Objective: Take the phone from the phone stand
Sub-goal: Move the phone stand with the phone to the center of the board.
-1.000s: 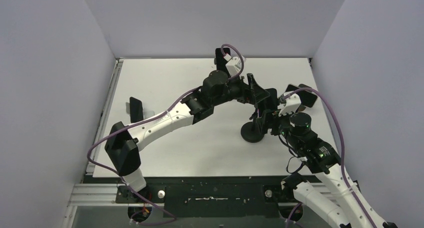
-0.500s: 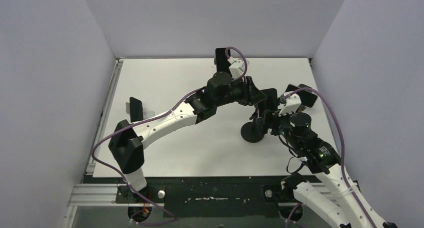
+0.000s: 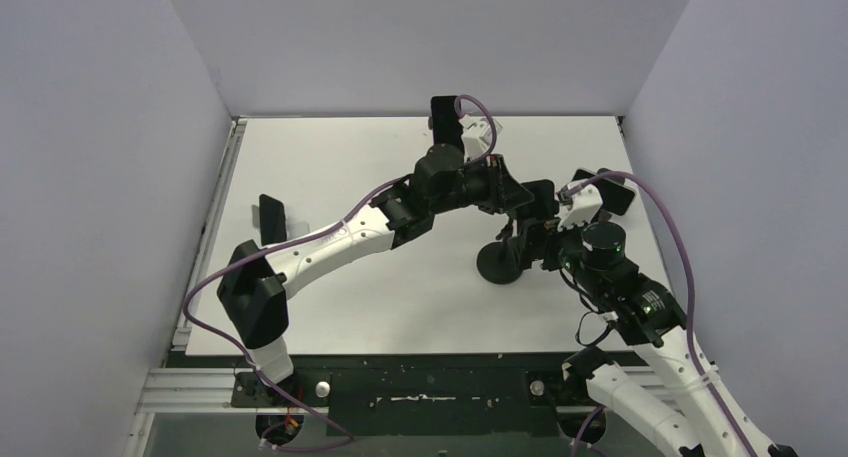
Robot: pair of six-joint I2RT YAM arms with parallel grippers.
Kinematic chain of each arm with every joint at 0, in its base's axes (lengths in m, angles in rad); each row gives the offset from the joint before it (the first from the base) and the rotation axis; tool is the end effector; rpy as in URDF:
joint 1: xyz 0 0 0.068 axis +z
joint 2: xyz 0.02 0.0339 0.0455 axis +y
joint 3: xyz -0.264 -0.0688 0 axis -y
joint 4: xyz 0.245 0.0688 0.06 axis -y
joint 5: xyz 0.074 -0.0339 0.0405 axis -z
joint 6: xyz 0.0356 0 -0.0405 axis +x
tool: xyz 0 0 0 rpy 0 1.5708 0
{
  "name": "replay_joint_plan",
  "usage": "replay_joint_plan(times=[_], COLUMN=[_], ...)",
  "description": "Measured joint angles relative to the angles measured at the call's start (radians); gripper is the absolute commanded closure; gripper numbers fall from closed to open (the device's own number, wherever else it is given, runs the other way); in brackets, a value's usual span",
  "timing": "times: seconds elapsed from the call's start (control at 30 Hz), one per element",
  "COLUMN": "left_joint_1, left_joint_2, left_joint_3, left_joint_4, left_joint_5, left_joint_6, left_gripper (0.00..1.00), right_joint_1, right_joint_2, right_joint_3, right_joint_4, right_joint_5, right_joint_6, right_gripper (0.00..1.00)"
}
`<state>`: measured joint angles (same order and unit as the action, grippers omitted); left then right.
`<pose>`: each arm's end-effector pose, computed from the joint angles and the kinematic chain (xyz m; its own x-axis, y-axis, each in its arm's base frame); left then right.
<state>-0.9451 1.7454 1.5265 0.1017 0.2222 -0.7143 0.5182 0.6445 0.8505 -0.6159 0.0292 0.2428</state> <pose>0.2431 -0.3499 0.3661 -0.6536 -0.1864 -0.7335 0.6493 0.3597 -0.6701 0.1195 0.0670 0.3373 -0.4495 0.0204 -0.8931 -0.3748 0.9032 0.2092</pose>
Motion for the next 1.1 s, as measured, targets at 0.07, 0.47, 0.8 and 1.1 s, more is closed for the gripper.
replay_joint_plan(times=[0.07, 0.47, 0.8, 1.1], left_joint_1=[0.001, 0.04, 0.054, 0.1], left_joint_2=[-0.002, -0.146, -0.415, -0.646], left_joint_3=[0.0, -0.127, -0.386, -0.57], left_joint_4=[-0.002, -0.056, -0.063, -0.074], left_joint_5=[-0.001, -0.071, -0.115, -0.117], left_joint_6=[0.005, 0.041, 0.044, 0.007], left_gripper=[1.0, 1.0, 1.0, 1.0], right_joint_1=[0.0, 0.0, 0.0, 0.001], right_joint_2=[0.007, 0.01, -0.033, 0.035], right_joint_3=[0.027, 0.188, 0.077, 0.04], right_joint_4=[-0.018, 0.01, 0.19, 0.331], right_joint_5=[-0.014, -0.195, -0.23, -0.328], right_joint_6=[-0.001, 0.006, 0.148, 0.238], right_gripper=[0.0, 0.0, 0.0, 0.0])
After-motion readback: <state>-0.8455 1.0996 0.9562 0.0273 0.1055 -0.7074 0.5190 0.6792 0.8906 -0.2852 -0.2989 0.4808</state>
